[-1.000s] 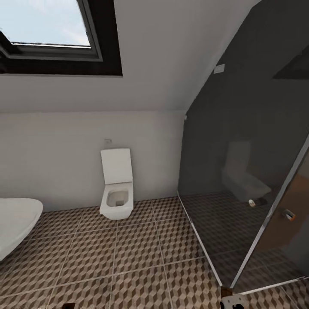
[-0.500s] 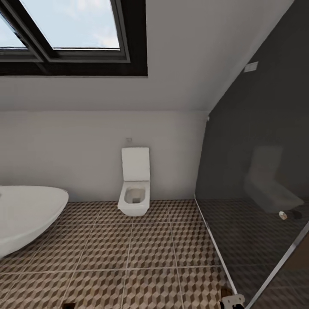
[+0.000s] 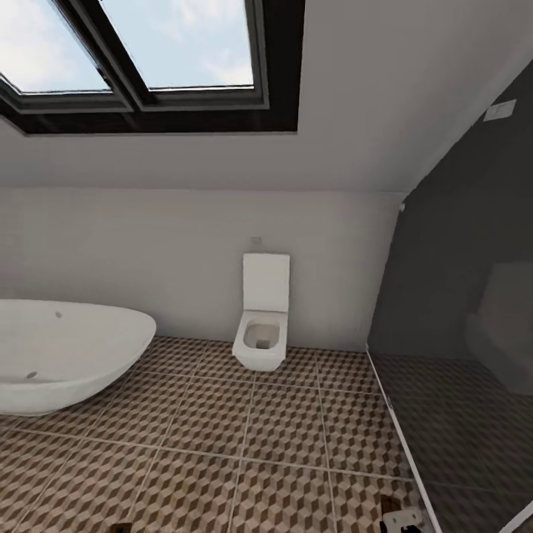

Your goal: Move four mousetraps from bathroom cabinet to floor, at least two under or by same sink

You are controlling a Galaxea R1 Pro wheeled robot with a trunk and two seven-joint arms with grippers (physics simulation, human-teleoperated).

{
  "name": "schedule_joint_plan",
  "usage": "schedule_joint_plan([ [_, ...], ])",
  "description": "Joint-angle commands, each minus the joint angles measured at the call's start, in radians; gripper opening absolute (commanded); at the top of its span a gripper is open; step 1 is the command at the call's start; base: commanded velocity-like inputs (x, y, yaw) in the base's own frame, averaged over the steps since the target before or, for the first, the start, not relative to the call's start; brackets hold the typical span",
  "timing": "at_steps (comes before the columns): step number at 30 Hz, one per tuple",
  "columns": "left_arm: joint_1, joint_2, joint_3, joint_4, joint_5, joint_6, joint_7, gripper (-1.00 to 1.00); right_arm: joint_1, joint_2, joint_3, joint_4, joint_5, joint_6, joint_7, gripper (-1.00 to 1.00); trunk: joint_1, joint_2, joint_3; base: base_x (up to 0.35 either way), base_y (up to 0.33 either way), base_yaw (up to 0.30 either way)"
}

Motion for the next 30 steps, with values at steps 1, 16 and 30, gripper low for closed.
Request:
schedule_joint_plan([
  [1,-0.002,-0.001,-0.008,0.004,0.009,-0.005,-0.004,-1.0,-0.001,0.0,-0.006,0.002,0.009,-0.004,-0.002,-1.0,0.001,-0.002,-0.002,0.0,0.0,0.3],
  [16,-0.002,-0.008,-0.008,0.004,0.009,-0.005,-0.004,-1.0,-0.001,0.001,-0.006,0.011,0.012,-0.004,-0.002,-1.0,0.001,-0.002,-0.002,0.0,0.0,0.3],
  [30,-0.002,-0.013,-0.008,0.004,0.009,-0.005,-0.003,-1.0,-0.001,0.001,-0.006,0.011,0.011,-0.004,-0.002,-1.0,0.001,-0.002,-0.002,0.0,0.0,0.3],
])
